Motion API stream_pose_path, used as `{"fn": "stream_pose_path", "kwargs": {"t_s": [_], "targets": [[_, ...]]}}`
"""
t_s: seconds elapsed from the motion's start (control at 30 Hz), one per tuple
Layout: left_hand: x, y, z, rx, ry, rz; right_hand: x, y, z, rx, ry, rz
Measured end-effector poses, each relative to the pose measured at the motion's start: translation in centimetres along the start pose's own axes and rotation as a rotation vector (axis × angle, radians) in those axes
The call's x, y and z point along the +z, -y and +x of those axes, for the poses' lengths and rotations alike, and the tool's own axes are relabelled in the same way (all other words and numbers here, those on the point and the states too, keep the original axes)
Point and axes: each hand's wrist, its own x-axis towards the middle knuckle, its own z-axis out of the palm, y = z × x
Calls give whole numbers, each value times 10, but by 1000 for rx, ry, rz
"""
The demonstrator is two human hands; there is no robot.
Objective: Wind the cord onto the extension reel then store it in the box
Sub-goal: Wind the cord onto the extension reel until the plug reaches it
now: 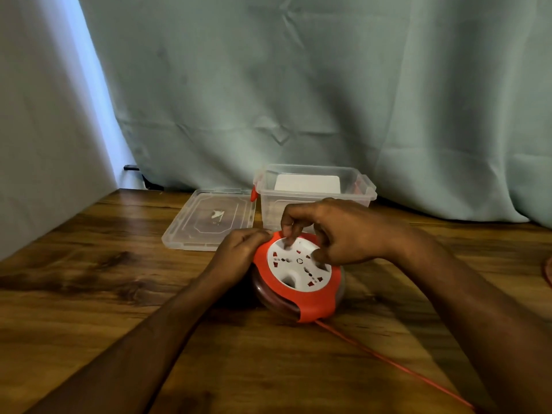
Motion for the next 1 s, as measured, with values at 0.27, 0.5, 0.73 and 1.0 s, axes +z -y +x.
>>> {"fn": "stream_pose_path", "kwargs": {"t_s": [0.27, 0.5, 0.73, 1.0], "targets": [[1, 2, 2, 35, 33, 20, 4, 1, 3, 56, 110, -15], [1, 3, 2, 49, 55, 10, 2, 6, 0, 43, 109, -62], [-1, 3, 2, 50, 52, -38, 1, 3, -2, 43, 122, 28], [-2, 7, 6, 30, 47, -126, 12, 2, -2, 71, 74, 58]]}}
